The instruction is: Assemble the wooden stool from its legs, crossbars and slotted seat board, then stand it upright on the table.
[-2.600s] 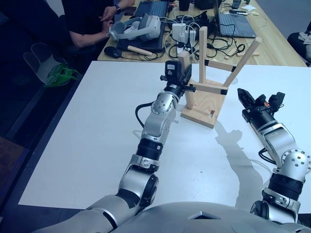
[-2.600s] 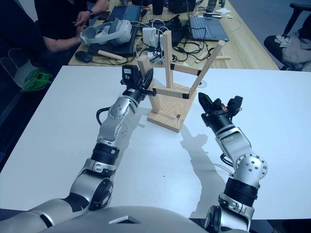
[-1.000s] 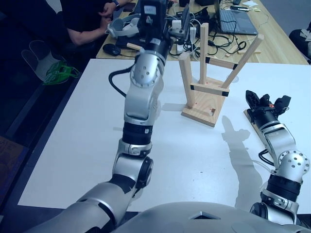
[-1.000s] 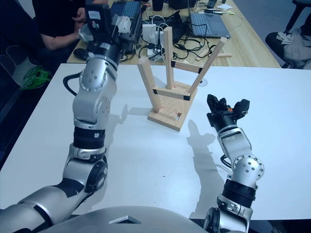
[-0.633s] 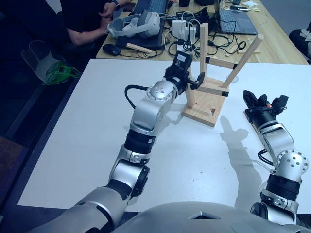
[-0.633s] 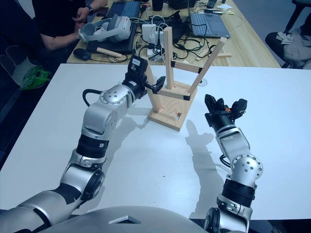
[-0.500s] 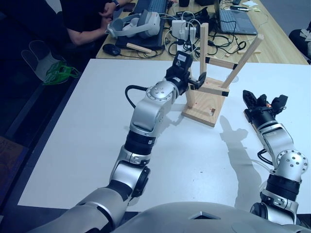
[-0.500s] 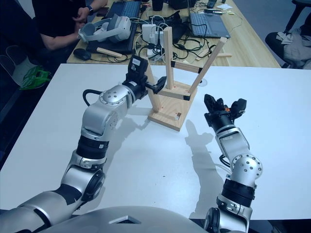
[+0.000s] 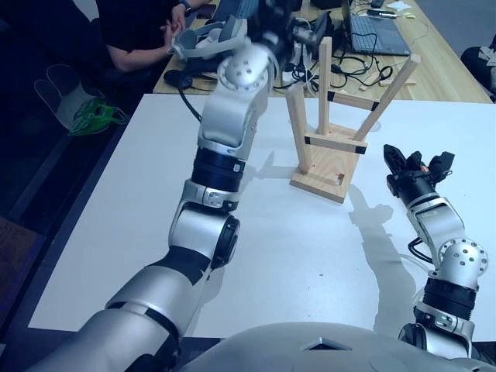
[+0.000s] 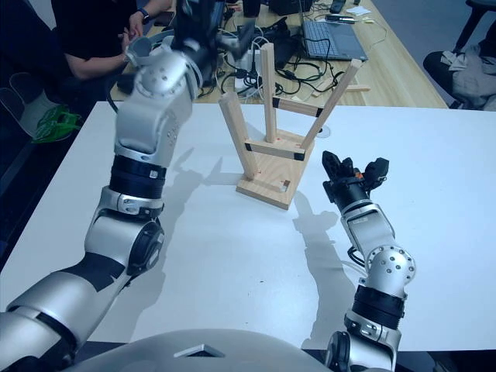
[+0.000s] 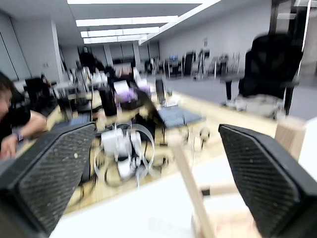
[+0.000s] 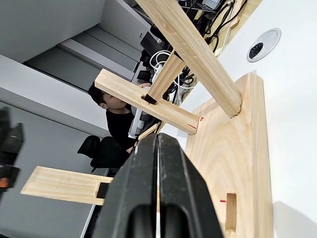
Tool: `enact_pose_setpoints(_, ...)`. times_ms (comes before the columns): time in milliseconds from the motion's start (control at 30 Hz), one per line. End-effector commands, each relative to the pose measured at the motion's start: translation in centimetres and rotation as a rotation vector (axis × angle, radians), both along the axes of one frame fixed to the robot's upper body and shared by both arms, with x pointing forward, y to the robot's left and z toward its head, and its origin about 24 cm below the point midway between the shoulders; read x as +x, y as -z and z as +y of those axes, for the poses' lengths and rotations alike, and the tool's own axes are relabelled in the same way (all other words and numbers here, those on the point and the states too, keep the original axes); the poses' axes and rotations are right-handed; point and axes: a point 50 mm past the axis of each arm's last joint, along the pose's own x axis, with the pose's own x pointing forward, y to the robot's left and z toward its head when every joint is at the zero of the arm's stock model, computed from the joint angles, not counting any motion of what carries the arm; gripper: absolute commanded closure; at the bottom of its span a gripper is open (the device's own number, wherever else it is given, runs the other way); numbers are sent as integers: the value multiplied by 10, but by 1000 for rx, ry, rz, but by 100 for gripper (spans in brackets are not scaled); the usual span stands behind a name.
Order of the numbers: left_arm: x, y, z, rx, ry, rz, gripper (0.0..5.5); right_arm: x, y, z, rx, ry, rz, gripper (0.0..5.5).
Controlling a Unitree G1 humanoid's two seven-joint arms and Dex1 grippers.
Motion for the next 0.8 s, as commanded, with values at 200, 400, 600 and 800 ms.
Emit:
enact_pose_setpoints(200, -16, 54, -11, 34, 20, 123, 95, 0, -2, 1, 5, 1, -1, 550)
enact_pose_setpoints(400, -10, 11, -8, -26, -12, -12, 95, 0, -2, 1, 9, 4, -3, 550)
enact_pose_setpoints(600, -15, -47, 1, -180, -34, -228, 95, 0, -4, -1, -3, 19, -9, 550)
enact_pose_setpoints(800, -38, -84, 21, -416, 6, -429, 95, -10, -3, -31, -269, 77, 33, 550)
